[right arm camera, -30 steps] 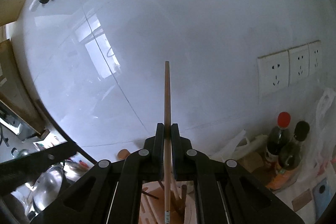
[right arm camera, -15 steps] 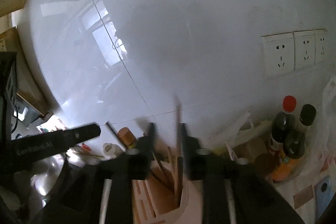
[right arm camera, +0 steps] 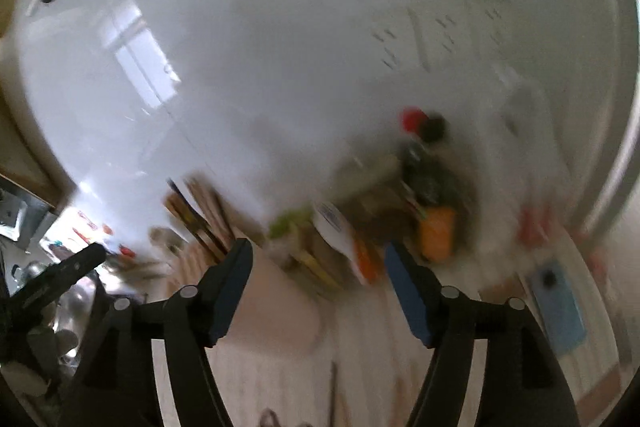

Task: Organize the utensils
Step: 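Grasp another dark chopstick with the left tool while the right tool grasps a light one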

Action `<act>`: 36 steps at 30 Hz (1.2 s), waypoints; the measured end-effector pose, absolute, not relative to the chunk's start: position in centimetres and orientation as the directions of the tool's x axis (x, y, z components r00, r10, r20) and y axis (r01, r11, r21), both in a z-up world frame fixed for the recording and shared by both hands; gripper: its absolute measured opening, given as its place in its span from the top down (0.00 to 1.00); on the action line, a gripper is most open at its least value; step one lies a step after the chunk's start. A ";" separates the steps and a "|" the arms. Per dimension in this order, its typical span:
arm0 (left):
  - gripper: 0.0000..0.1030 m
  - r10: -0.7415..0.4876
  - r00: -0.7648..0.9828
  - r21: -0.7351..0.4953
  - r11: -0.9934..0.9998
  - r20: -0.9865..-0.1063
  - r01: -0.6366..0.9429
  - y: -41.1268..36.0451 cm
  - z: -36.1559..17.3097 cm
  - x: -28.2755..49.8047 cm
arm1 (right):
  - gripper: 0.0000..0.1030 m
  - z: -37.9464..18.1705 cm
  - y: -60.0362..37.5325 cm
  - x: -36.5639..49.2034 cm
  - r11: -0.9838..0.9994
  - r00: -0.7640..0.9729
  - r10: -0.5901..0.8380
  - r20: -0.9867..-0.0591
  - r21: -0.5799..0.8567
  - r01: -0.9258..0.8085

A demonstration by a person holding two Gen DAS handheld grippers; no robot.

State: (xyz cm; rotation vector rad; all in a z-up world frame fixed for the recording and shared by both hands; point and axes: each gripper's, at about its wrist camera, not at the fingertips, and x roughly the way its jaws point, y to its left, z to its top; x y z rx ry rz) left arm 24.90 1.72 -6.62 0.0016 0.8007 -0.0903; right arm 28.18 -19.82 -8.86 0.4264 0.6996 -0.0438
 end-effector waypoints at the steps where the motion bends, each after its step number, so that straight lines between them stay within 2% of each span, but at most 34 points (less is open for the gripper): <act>1: 0.00 -0.070 0.673 -0.021 0.997 -0.737 0.081 1.5 -7.9 24.4 | 0.28 -10.1 -20.4 27.3 0.913 0.746 0.089 -0.660 0.354 0.205; 8: 0.00 -0.026 0.521 0.053 0.989 -0.853 0.137 -1.0 -17.1 21.5 | 0.27 -19.2 -22.7 24.1 0.921 0.540 0.049 -0.840 0.248 0.302; 9: 0.00 -0.019 0.493 0.059 0.988 -0.870 0.143 -1.3 -18.5 21.2 | 0.33 -20.5 -22.7 23.8 0.922 0.509 0.060 -0.858 0.243 0.301; 11: 0.00 -0.021 0.425 0.054 0.985 -0.905 0.163 -2.0 -21.5 20.7 | 0.54 -24.2 -22.7 23.2 0.934 0.405 0.080 -0.911 0.211 0.290; 13: 0.00 -0.016 0.370 0.055 0.982 -0.929 0.181 -2.6 -23.8 20.4 | 0.65 -26.6 -22.5 23.0 0.939 0.344 0.102 -0.934 0.204 0.275; 17: 0.01 0.003 0.301 0.071 0.974 -0.954 0.217 -3.9 -27.2 19.3 | 0.67 -30.8 -21.5 22.2 0.955 0.241 0.112 -0.964 0.172 0.243; 20: 0.10 -0.010 0.247 0.044 0.977 -0.969 0.211 -4.3 -28.9 18.9 | 0.67 -32.3 -20.7 21.8 0.961 0.197 0.117 -0.973 0.161 0.224; 23: 0.11 -0.014 0.223 0.034 0.978 -0.975 0.208 -4.9 -29.6 18.6 | 0.68 -33.2 -20.3 21.3 0.970 0.176 0.089 -0.980 0.125 0.208; 25: 0.12 -0.016 0.213 0.030 0.978 -0.977 0.208 -5.2 -29.8 18.7 | 0.75 -33.3 -20.3 21.1 0.971 0.179 0.081 -0.981 0.118 0.207; 28: 0.28 -0.020 0.200 0.027 0.972 -0.980 0.232 -6.4 -30.2 18.8 | 0.81 -33.1 -20.4 20.7 0.970 0.186 0.093 -0.978 0.131 0.206; 30: 0.34 -0.027 0.192 0.022 0.969 -0.981 0.248 -7.0 -30.6 18.8 | 0.84 -33.1 -20.5 20.5 0.970 0.185 0.093 -0.978 0.131 0.207; 34: 0.57 -0.029 0.170 0.020 0.959 -0.985 0.283 -8.5 -31.4 18.4 | 0.84 -33.2 -21.3 20.4 0.966 0.189 0.107 -0.976 0.147 0.214; 36: 0.58 -0.020 0.165 0.031 0.954 -0.986 0.299 -9.2 -31.8 18.2 | 0.84 -33.3 -21.8 20.4 0.964 0.190 0.110 -0.976 0.151 0.220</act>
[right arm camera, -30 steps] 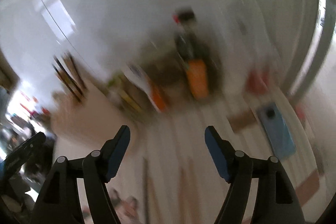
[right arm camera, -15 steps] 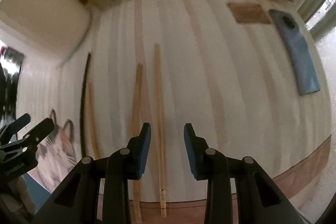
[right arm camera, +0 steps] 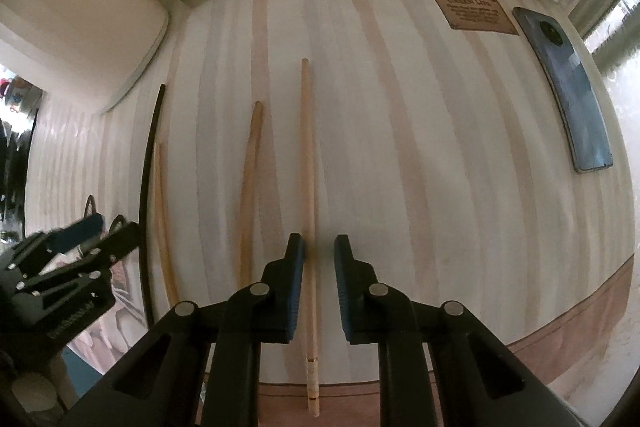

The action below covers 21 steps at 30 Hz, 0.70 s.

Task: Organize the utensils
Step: 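Grasp another dark chopstick with the left tool while the right tool grasps a light one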

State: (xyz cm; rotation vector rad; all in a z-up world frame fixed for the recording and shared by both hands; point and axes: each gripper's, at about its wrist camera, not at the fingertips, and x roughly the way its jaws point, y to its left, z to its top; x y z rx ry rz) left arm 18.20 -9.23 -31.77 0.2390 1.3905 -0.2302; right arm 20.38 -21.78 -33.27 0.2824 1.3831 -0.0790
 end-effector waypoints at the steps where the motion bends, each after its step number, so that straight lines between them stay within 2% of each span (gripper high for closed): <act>1: 0.59 -0.015 0.169 0.038 0.951 -0.985 0.306 -9.5 -31.8 18.1 | 0.84 -33.2 -22.0 20.3 0.964 0.190 0.104 -0.976 0.146 0.223; 3: 0.64 -0.016 0.184 0.044 0.947 -0.983 0.320 -10.2 -31.8 17.8 | 0.84 -33.3 -22.1 20.5 0.962 0.189 0.109 -0.976 0.151 0.226; 7: 0.96 -0.022 0.191 0.044 0.941 -0.981 0.334 -11.1 -31.6 17.7 | 0.84 -33.3 -22.3 20.6 0.964 0.186 0.109 -0.977 0.149 0.222; 8: 0.96 -0.021 0.192 0.045 0.942 -0.981 0.332 -11.0 -31.5 17.7 | 0.84 -33.3 -22.3 20.6 0.964 0.186 0.108 -0.977 0.149 0.219; 10: 0.96 -0.026 0.192 0.036 0.949 -0.981 0.314 -10.8 -31.6 17.6 | 0.95 -33.2 -22.3 20.6 0.964 0.182 0.114 -0.977 0.152 0.216; 21: 0.96 0.008 0.141 0.027 0.990 -0.990 0.137 -3.5 -31.0 15.8 | 0.95 -34.0 -20.9 17.9 0.970 0.108 0.152 -0.982 0.169 0.173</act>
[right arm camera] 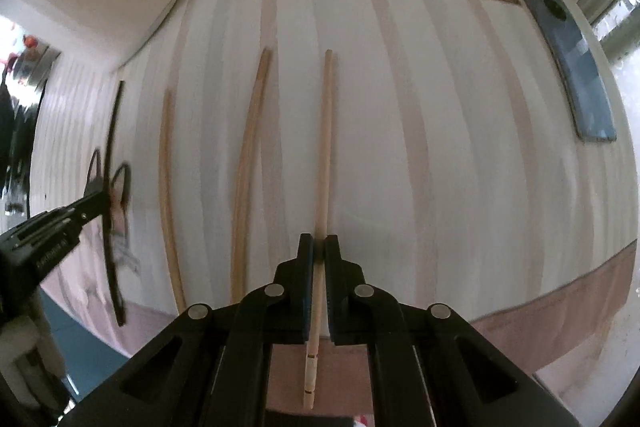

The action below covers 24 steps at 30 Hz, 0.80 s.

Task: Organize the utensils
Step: 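Grasp another dark chopstick with the left tool while the right tool grasps a light one, then lift both held chopsticks off the mat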

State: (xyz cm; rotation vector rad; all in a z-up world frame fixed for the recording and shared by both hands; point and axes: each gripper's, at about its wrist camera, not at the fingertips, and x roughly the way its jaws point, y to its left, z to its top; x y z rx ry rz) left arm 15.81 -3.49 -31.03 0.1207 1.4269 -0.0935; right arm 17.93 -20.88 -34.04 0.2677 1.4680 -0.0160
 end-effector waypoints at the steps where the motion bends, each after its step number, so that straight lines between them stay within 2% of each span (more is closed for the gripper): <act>1: 0.96 0.006 0.137 0.023 0.992 -0.991 0.120 -3.0 -31.0 15.5 | 0.95 -34.1 -20.8 17.7 0.971 0.100 0.153 -0.983 0.168 0.168; 13: 0.92 -0.003 0.144 0.014 0.994 -0.990 0.112 -1.1 -30.8 15.8 | 0.94 -34.1 -21.1 20.8 0.965 0.065 0.143 -0.988 0.153 0.210; 24: 0.91 0.002 0.144 0.021 0.991 -0.990 0.131 -3.2 -31.5 16.8 | 0.94 -34.0 -20.0 23.6 0.977 0.071 0.091 -0.993 0.103 0.189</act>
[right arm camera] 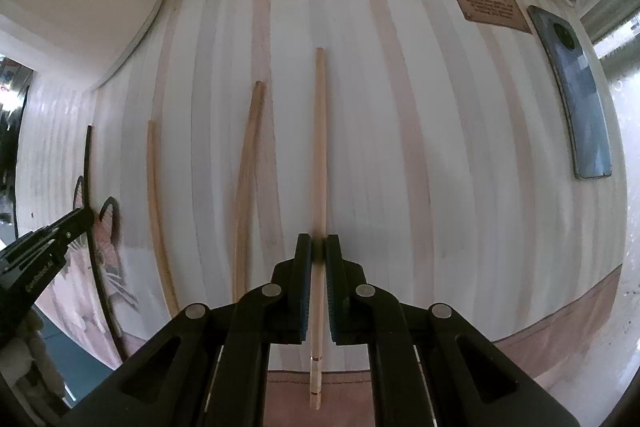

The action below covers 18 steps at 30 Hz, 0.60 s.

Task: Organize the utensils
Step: 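Lift both held chopsticks off the mat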

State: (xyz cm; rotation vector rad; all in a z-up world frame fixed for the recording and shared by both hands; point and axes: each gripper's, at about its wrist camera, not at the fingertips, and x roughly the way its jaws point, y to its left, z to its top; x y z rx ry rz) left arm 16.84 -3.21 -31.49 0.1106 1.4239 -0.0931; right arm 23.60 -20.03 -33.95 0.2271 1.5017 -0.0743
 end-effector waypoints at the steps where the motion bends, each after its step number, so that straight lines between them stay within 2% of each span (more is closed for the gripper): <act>1: 0.91 0.001 0.144 0.020 0.991 -0.990 0.132 -3.2 -31.4 17.2 | 0.94 -34.0 -19.9 23.6 0.977 0.070 0.090 -0.993 0.102 0.188; 18: 0.91 -0.023 0.143 -0.001 0.988 -0.989 0.152 -2.3 -31.2 18.2 | 0.94 -33.8 -20.2 23.2 0.969 0.091 0.097 -0.991 0.115 0.218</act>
